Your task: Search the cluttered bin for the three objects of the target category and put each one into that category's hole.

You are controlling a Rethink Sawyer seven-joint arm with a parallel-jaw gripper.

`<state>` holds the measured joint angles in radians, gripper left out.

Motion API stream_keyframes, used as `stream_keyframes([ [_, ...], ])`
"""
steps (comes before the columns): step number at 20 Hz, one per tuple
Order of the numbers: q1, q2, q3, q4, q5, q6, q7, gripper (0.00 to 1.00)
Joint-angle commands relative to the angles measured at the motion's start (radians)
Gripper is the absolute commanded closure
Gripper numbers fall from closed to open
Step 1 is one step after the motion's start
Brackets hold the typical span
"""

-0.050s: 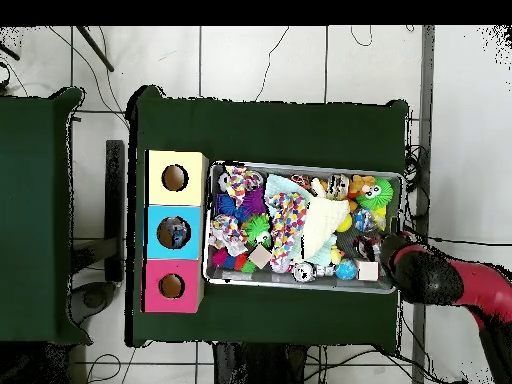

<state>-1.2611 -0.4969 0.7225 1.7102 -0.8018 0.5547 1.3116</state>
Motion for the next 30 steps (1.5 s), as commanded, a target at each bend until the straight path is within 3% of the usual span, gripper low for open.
stream_keyframes([
  [1,0.075,0.025,-0.179,-0.116,0.081,-0.101,0.375,0.00],
  [4,0.147,0.003,-0.315,-0.117,0.126,-0.213,0.567,0.00],
  [6,0.197,-0.003,-0.403,-0.120,0.165,-0.269,0.648,0.00],
  [10,0.238,0.001,-0.482,-0.110,0.231,-0.315,0.660,0.00],
  [16,0.231,0.024,-0.501,-0.095,0.246,-0.395,0.623,0.00],
  [30,0.224,0.056,-0.492,-0.083,0.231,-0.430,0.592,0.00],
])
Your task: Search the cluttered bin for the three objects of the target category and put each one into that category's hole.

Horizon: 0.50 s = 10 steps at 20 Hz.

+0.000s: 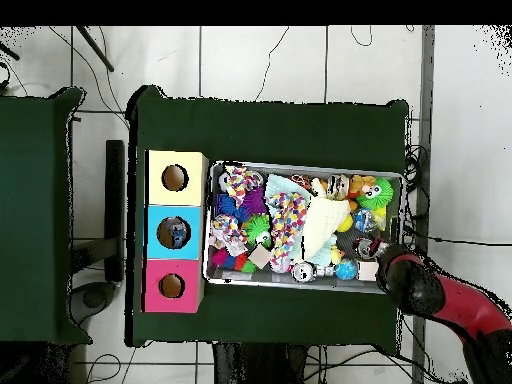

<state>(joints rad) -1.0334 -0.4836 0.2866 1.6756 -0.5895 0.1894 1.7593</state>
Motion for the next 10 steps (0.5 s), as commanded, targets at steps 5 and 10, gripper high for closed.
stream_keyframes([
  [5,0.002,0.053,-0.063,-0.046,0.018,-0.097,0.153,0.00],
  [10,0.016,0.058,-0.078,-0.047,0.031,-0.136,0.180,0.00],
])
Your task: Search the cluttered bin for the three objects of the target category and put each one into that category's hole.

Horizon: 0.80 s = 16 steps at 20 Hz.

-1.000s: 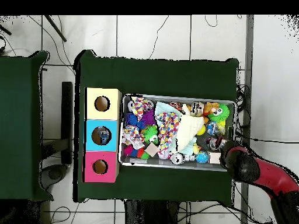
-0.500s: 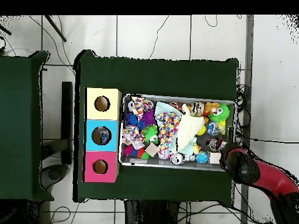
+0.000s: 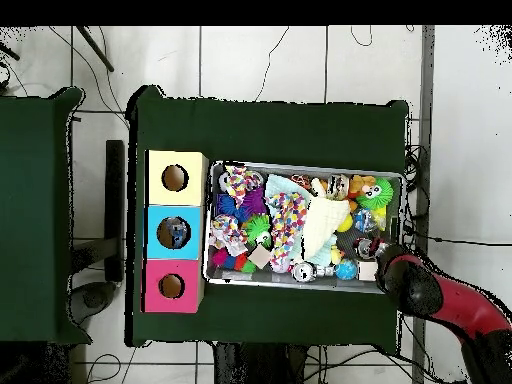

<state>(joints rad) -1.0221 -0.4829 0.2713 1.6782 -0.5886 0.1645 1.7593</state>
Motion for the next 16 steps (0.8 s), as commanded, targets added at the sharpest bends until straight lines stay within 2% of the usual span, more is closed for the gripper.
stream_keyframes([
  [1,0.007,0.059,-0.063,-0.053,0.033,-0.107,0.179,0.00],
  [5,0.042,0.122,-0.075,-0.092,0.041,-0.134,0.182,0.00],
  [10,0.033,0.213,-0.043,-0.141,0.041,-0.165,0.146,0.00],
  [16,0.023,0.262,-0.020,-0.171,0.034,-0.165,0.115,0.00],
])
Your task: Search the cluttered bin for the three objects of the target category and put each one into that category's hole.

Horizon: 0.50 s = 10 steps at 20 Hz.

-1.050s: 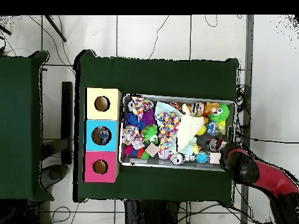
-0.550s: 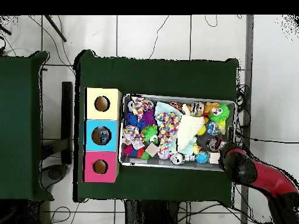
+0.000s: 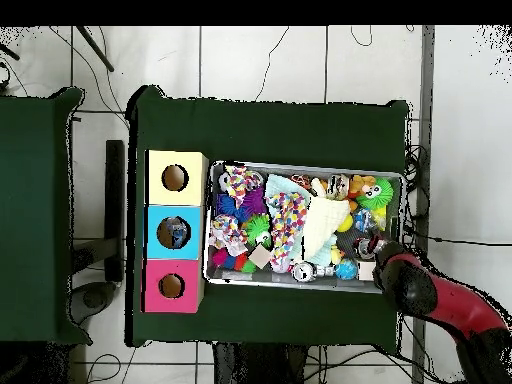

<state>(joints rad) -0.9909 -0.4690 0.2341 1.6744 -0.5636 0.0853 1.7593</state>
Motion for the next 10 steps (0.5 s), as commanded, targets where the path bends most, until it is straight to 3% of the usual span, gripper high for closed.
stream_keyframes([
  [1,-0.019,0.263,0.029,-0.175,0.002,-0.090,0.106,0.00],
  [10,-0.030,0.278,0.055,-0.180,-0.004,-0.093,0.087,0.00],
])
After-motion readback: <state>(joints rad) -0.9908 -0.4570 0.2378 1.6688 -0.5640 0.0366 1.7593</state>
